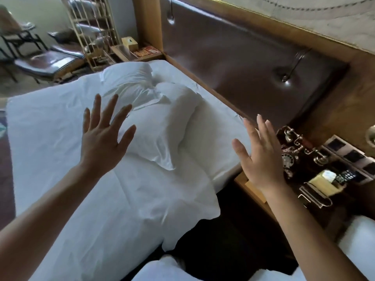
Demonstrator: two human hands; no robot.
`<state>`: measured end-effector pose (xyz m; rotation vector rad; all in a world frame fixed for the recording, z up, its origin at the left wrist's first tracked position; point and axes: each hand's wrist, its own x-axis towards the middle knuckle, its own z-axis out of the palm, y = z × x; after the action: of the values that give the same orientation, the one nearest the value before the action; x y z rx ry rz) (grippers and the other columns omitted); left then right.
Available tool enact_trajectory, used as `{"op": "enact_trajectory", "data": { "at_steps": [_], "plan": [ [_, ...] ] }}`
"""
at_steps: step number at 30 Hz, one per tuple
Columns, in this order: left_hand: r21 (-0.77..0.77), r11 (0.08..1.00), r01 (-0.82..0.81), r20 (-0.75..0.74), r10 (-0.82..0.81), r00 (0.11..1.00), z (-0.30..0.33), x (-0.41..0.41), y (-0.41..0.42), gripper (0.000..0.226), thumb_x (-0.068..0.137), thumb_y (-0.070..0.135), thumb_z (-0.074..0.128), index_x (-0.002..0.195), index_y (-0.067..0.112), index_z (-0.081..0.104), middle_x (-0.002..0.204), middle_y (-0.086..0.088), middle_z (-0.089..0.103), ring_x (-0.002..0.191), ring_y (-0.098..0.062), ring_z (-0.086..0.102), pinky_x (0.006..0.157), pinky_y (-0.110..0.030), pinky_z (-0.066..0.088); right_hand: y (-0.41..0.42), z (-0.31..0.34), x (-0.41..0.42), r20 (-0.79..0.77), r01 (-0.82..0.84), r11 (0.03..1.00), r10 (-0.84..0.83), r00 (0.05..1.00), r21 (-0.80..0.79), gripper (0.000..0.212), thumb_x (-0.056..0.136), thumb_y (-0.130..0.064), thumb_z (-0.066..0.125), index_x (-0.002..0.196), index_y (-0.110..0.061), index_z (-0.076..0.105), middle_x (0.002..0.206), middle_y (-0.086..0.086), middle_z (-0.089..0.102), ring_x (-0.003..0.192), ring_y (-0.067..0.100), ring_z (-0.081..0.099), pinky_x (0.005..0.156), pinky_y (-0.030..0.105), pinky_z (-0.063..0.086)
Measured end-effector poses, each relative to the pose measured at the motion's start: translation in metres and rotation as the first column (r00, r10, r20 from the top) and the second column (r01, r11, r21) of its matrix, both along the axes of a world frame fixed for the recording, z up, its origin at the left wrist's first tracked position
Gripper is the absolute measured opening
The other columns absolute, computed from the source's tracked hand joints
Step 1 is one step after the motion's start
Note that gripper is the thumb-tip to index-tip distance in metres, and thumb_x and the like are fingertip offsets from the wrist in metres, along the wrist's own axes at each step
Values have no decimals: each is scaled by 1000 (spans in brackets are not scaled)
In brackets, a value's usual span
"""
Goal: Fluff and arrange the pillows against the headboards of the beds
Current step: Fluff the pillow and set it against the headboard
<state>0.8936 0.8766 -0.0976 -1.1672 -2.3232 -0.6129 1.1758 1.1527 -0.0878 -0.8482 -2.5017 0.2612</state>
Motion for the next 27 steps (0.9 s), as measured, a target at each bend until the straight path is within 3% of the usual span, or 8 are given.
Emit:
{"op": "enact_trajectory", "data": {
  "at_steps": [4,9,14,21,24,27],
  "plan": [
    [7,996,-89,57,88,995,-18,-38,9,56,104,52,42,154,27,48,172,-3,27,162,-36,8,124,-64,16,24,-8,-49,7,-38,999,39,999,-15,71,99,-66,31,157,-26,37,169,11,21,157,33,14,122,53,21],
    [42,989,-144,305,125,944,-31,-82,36,65,100,62,34,155,29,47,172,-2,28,162,-35,10,124,-64,21,58,-5,-95,11,-53,996,54,998,-76,74,98,-67,26,159,-27,33,171,8,17,158,28,12,124,47,17],
    [-17,984,-179,165,179,970,-32,-118,52,60,103,54,39,156,27,45,172,-5,27,161,-38,10,124,-64,17,83,-11,-144,33,-91,986,96,995,-137,78,95,-70,25,159,-26,32,171,8,17,158,26,14,124,46,18],
    [-54,962,-268,205,273,940,-62,-142,83,60,104,55,38,157,27,43,172,-5,26,161,-36,12,124,-62,20,129,-37,-228,13,-241,936,253,967,-255,74,96,-71,31,160,-36,25,172,-1,13,157,18,15,121,40,24],
    [-104,931,-351,296,366,882,-87,-150,99,65,101,59,34,157,29,43,172,-4,27,161,-35,15,124,-59,21,149,-64,-258,33,-288,901,316,948,-325,74,94,-74,32,160,-41,23,172,-5,12,157,18,16,121,44,26],
    [-251,874,-415,437,485,757,-115,-161,118,74,96,65,28,160,30,37,173,-6,23,161,-36,13,126,-56,19,162,-94,-287,102,-336,851,407,908,-405,74,94,-75,37,159,-45,21,172,-7,9,157,19,15,122,46,26]
  ]
}}
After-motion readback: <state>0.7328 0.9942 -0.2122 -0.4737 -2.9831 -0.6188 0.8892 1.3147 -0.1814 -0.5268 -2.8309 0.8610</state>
